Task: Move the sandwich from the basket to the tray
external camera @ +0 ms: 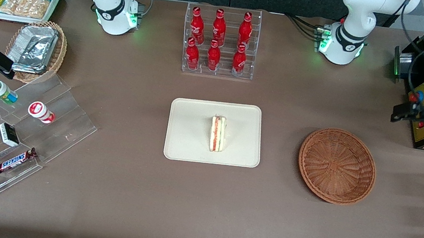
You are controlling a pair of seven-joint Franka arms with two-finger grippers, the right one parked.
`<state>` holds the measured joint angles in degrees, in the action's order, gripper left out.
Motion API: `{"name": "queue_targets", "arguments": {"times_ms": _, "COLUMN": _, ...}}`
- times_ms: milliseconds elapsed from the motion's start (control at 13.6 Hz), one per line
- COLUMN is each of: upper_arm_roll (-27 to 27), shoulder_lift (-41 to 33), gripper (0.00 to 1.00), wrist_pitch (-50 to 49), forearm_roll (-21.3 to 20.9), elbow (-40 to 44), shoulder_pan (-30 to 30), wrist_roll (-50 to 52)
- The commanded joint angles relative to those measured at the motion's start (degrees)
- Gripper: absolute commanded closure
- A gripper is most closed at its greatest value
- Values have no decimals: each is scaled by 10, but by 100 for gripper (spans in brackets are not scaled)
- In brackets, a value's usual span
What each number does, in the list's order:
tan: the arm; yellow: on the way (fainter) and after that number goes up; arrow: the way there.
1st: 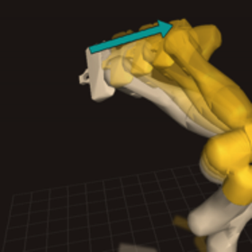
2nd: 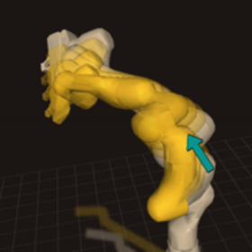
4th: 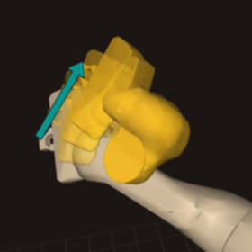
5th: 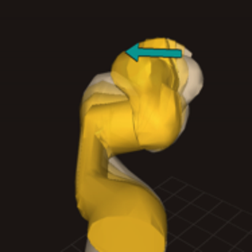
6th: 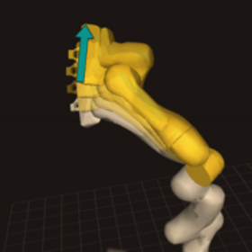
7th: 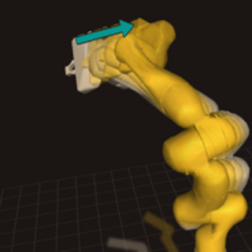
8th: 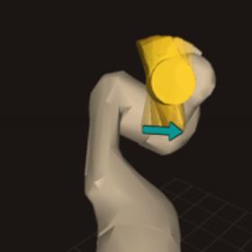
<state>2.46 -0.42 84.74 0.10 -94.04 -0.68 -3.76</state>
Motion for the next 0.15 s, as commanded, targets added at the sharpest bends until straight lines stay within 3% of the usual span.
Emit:
{"name": "queue_targets", "arguments": {"times_ms": 0, "upper_arm_roll": 24, "shoulder_lift": -13, "gripper": 0, "wrist_pitch": -19, "forearm_roll": -16, "elbow": 0, "shoulder_pan": -12, "wrist_roll": 1}}
{"name": "queue_targets", "arguments": {"times_ms": 74, "upper_arm_roll": 24, "shoulder_lift": -15, "gripper": 0, "wrist_pitch": -26, "forearm_roll": -16, "elbow": 5, "shoulder_pan": -12, "wrist_roll": 2}}
